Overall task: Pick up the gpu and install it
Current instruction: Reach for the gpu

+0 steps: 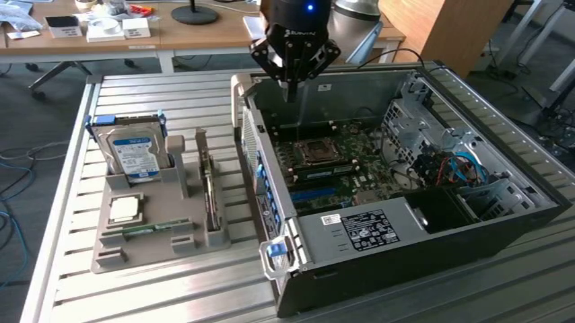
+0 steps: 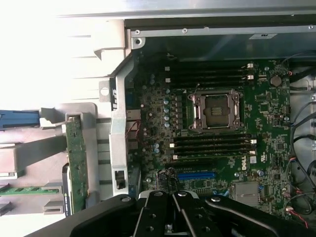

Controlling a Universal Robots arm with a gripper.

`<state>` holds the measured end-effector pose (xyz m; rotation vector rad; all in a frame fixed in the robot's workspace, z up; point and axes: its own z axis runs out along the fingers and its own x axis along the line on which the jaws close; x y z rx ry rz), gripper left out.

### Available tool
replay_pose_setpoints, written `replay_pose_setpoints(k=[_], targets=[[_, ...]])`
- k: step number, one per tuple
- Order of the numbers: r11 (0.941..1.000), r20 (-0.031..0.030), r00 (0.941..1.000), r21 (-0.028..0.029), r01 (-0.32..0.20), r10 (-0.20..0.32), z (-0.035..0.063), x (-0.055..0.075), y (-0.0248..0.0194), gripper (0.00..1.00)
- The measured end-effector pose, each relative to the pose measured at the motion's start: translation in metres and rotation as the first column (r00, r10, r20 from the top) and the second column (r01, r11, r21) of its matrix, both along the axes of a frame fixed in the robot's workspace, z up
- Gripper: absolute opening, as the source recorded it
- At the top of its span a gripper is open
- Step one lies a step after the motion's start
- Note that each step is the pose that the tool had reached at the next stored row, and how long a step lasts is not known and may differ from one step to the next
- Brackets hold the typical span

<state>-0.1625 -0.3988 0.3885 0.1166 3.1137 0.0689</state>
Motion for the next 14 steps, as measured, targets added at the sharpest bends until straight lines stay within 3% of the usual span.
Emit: replay_pose_setpoints(k=[14], targets=[[1.0,0.0,1.0,0.0,0.0,0.0,-0.0013,-0.012,0.0,0.11]])
